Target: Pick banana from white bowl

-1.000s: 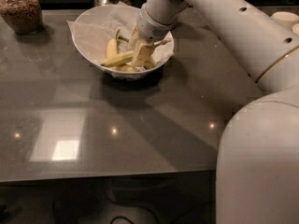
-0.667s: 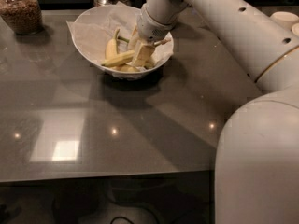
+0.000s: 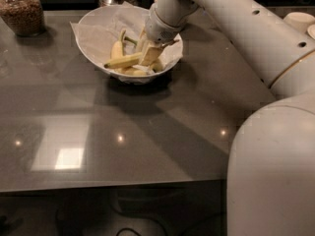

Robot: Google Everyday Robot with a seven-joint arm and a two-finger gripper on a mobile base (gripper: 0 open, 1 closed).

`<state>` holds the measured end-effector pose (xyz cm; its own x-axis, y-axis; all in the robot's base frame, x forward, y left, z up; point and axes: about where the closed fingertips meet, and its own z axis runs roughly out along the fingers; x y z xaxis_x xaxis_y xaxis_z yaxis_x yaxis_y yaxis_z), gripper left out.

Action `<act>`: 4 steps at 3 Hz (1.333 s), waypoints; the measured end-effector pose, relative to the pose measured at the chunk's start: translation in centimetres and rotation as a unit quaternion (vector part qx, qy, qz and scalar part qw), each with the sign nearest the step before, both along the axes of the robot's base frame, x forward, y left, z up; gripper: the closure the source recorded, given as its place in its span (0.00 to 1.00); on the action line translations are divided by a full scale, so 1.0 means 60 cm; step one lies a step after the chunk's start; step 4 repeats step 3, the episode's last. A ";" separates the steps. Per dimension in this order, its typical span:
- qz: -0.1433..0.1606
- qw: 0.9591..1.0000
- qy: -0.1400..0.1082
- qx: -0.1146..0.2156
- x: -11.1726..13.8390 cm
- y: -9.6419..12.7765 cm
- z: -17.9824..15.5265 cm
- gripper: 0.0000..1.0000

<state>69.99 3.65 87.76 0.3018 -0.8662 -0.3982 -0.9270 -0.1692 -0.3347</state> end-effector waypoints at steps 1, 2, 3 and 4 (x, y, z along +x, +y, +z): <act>-0.007 1.000 -0.022 0.019 0.004 0.001 0.025 1.00; -0.004 0.998 -0.049 0.046 -0.013 -0.003 0.067 1.00; 0.010 0.993 -0.075 0.086 -0.061 -0.012 0.120 1.00; 0.010 0.993 -0.075 0.086 -0.061 -0.012 0.120 1.00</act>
Offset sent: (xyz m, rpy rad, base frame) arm -0.0273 -0.0131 0.0825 0.1697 -0.1802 -0.0059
